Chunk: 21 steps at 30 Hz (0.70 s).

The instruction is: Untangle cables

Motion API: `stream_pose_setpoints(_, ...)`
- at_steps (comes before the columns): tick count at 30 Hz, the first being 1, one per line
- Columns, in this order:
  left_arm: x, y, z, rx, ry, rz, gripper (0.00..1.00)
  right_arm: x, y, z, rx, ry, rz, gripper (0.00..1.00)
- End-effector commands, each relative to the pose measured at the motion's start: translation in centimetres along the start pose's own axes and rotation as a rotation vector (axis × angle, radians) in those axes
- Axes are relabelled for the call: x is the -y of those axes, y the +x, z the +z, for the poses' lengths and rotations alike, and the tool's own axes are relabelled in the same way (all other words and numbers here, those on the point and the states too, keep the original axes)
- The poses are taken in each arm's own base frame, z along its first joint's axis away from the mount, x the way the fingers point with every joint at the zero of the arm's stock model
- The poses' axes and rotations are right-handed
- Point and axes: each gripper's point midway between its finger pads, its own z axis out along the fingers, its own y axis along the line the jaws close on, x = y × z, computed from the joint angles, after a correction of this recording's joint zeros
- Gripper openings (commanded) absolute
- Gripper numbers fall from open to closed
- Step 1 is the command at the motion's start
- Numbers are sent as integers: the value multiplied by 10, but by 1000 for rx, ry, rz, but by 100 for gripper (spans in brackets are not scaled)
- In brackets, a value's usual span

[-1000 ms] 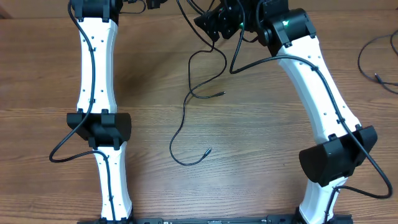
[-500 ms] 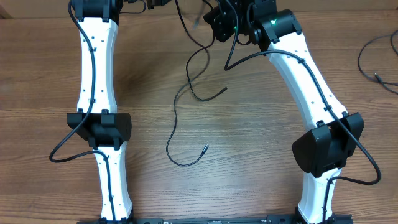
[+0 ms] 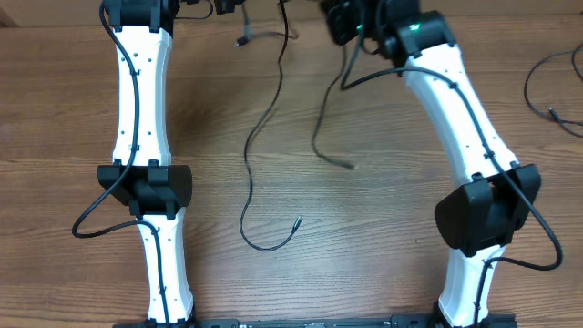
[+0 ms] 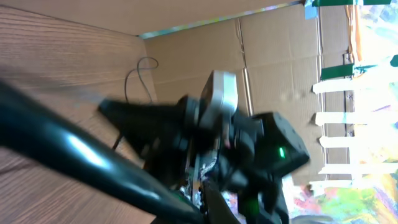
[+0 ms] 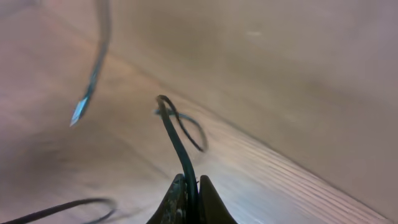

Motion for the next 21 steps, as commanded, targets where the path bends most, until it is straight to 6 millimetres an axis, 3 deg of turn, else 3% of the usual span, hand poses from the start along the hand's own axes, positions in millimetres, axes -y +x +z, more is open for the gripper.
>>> stream_pose_setpoints(1, 22, 7, -5, -16, 28, 47, 4, 67, 4, -19, 19, 143, 148, 4)
stream_pose_setpoints(2, 23, 9, -5, -22, 33, 59, 4, 90, 8, -28, 24, 179, 184, 4)
stream_pose_setpoints(7, 25, 10, -3, -24, 43, 273, 4, 146, 2, -68, 83, 300, 255, 4)
stream_pose_setpoints(12, 14, -8, 3, 72, -52, 423, 4, 204, -23, -140, 244, 514, 404, 4)
stream_pose_setpoints(17, -17, -48, -6, 280, -331, 539, 4, 236, -49, -226, 413, 664, 478, 4)
stream_pose_setpoints(21, -37, -78, -24, 477, -709, 676, 4, 261, -48, -284, 511, 806, 568, 4)
